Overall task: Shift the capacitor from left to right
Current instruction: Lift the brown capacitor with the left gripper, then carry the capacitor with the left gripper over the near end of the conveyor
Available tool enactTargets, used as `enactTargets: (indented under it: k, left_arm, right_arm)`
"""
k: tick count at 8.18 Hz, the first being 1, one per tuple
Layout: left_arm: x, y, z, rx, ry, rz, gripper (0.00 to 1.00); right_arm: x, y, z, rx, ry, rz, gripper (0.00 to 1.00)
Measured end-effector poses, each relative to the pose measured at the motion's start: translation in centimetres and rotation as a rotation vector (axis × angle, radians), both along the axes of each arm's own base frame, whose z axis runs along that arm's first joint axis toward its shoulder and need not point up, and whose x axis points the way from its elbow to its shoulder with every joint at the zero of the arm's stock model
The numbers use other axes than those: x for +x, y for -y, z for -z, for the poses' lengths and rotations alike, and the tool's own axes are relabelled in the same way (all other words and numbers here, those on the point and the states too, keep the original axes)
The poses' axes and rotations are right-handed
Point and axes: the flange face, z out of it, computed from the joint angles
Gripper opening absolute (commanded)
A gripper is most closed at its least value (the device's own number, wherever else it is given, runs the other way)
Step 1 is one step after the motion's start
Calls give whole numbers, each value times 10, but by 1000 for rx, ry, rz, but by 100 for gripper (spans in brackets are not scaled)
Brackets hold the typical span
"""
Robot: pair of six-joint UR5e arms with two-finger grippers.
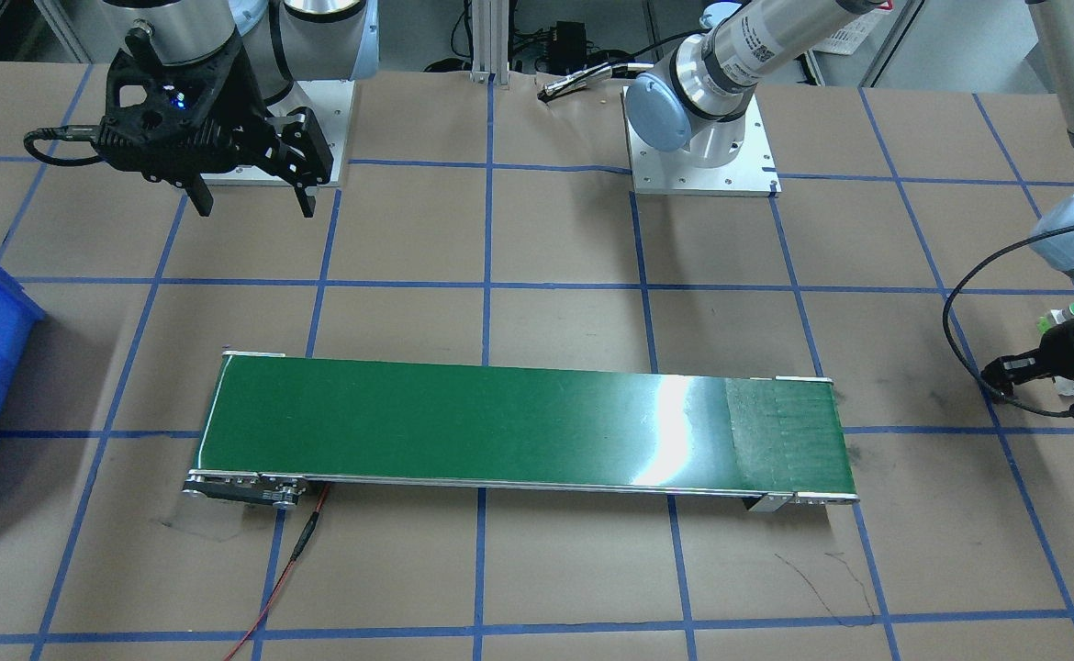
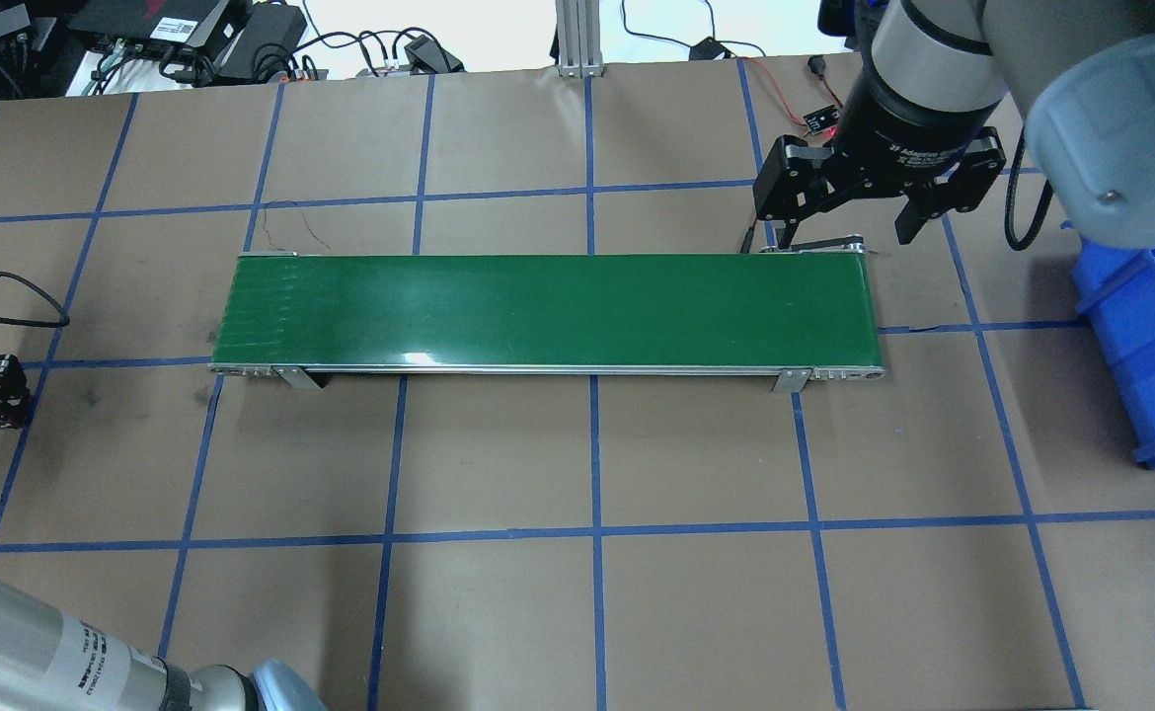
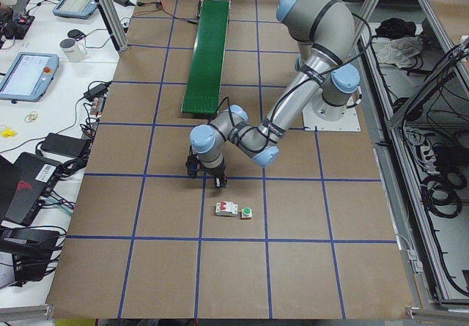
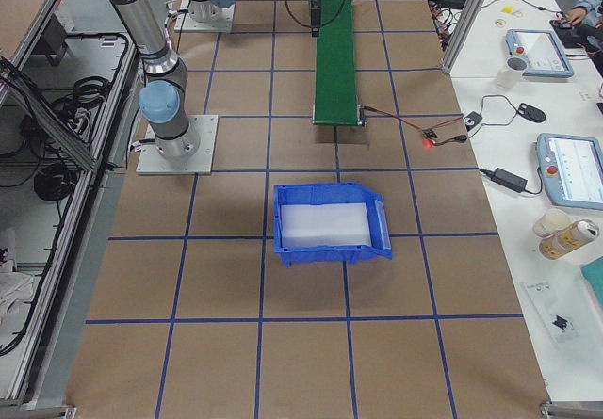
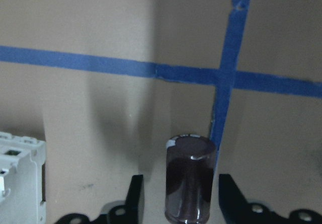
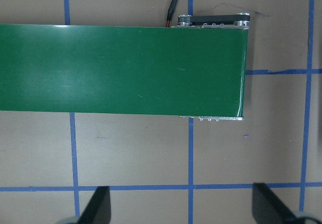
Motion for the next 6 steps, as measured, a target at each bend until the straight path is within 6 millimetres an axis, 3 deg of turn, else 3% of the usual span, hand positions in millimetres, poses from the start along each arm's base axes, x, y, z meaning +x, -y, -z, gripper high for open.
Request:
enactTargets:
  k: [2,4,5,6]
  left_arm:
    - [-2,-1,-21,-16,13,16,0]
    - [-18,-1,-66,-33,25,51,0]
    - [-46,5,-99,-51,35,101,0]
    - [-91,18,-137,-87,59,177,0]
  right_arm:
    - [0,0,0,0,-1,0,100]
    - [0,0,0,0,-2,0,100]
    - [0,0,0,0,-1,0,100]
    - [0,0,0,0,-1,0,100]
